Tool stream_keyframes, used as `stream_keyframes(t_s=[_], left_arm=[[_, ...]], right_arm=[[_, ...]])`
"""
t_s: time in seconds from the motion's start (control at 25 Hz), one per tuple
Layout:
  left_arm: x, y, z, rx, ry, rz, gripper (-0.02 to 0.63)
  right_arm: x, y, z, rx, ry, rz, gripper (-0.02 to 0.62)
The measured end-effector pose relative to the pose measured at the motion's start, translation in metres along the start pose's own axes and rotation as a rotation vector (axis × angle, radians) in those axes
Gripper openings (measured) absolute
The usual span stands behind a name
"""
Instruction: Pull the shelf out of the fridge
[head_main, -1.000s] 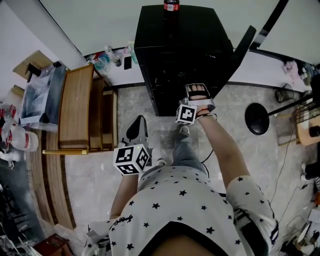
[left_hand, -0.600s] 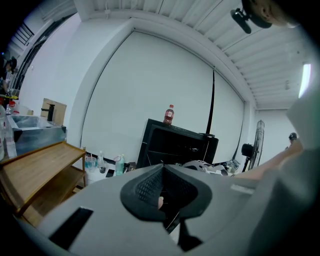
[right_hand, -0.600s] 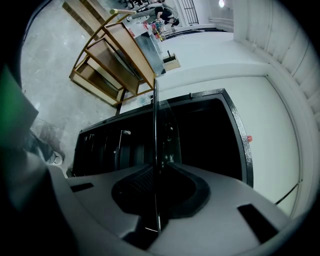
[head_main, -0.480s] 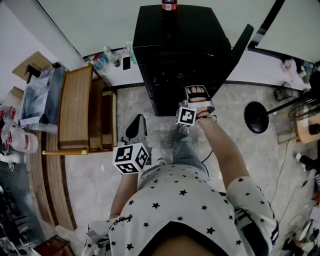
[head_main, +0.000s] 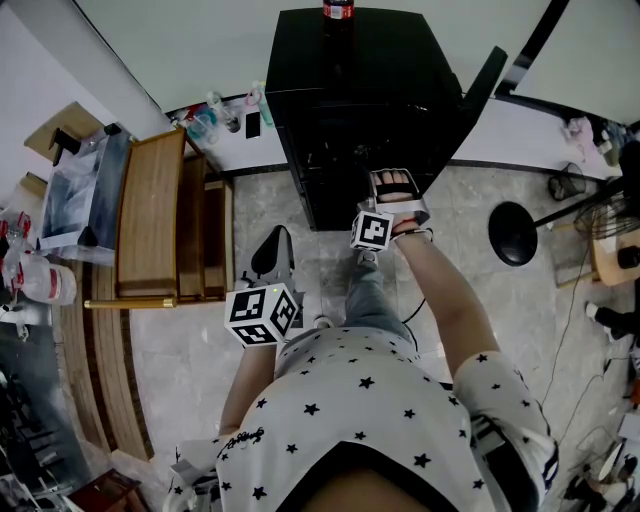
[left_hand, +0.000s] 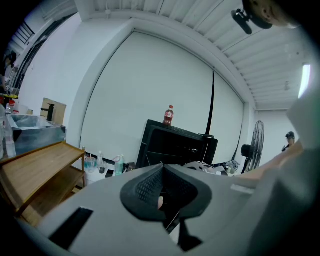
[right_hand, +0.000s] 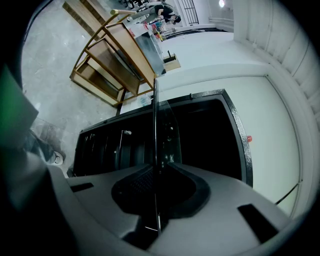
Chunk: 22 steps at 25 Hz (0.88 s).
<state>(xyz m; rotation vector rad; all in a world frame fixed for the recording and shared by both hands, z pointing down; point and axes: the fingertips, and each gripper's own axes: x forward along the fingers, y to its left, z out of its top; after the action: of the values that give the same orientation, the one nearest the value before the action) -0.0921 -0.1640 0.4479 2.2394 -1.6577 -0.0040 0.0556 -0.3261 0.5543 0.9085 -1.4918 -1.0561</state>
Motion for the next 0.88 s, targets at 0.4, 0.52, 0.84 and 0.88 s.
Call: stream_keyframes(t_s=[0.4, 0.52, 0.84, 0.88], left_arm=[[0.0004, -0.0007, -0.0007, -0.001, 0.004, -0.006, 0.012], [0.0006, -0.0006, -0.0009, -0.001, 0.003, -0.007, 0.012], [0.0, 0.0005, -0.0018, -0.002, 0.004, -0.007, 0.012], [0.0001, 0.0004, -0.0019, -0.002, 0.004, -0.007, 0.012]], right_arm=[[-0.0022, -0.0007, 0.0029, 0.012, -0.009, 0.013, 0.044], [0.0015, 0.0019, -0.0024, -0.016, 0.005, -0.005, 0.044], [0.0006, 0.0018, -0.0034, -0.012, 0.014, 0.0, 0.044], [0.0017, 0.0037, -0.0052, -0.018, 0.02, 0.003, 0.044]])
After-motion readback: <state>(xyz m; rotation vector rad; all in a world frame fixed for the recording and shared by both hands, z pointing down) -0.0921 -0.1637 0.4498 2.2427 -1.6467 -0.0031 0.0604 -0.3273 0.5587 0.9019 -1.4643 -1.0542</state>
